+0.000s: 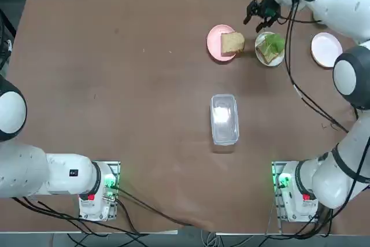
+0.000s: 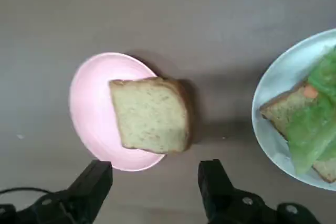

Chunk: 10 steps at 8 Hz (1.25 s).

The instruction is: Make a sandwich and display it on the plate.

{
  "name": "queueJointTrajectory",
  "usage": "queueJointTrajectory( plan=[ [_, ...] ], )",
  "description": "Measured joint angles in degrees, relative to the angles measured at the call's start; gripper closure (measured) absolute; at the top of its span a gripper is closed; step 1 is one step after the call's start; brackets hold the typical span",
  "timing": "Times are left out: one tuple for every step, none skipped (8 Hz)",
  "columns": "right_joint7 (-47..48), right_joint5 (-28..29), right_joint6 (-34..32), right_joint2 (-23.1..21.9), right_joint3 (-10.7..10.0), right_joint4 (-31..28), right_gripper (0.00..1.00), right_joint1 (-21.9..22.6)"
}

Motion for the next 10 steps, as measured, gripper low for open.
queueJointTrajectory(
  plan=[
    [-0.41,0.00,1.85,1.28,0.00,-0.77,0.00,0.71],
    [-0.67,0.00,3.78,2.86,0.01,-0.94,0.01,1.33],
    [-1.25,0.00,5.33,4.41,0.01,-0.94,0.01,1.83],
    [-2.09,0.01,6.14,5.71,0.01,-0.93,0.01,2.10],
    [-2.87,0.26,6.56,6.74,-0.01,-0.89,0.01,2.12],
    [-3.68,1.66,7.04,7.68,-0.07,-0.80,0.01,2.11],
    [-4.59,3.12,7.68,8.51,-0.07,-0.48,0.03,2.12],
    [-6.25,4.00,8.44,9.19,-0.07,-0.24,0.04,2.13],
    [-7.28,4.37,8.86,9.67,-0.09,-0.05,0.04,2.12],
    [-7.74,4.93,9.02,9.97,-0.09,0.22,0.05,2.11]
  ],
)
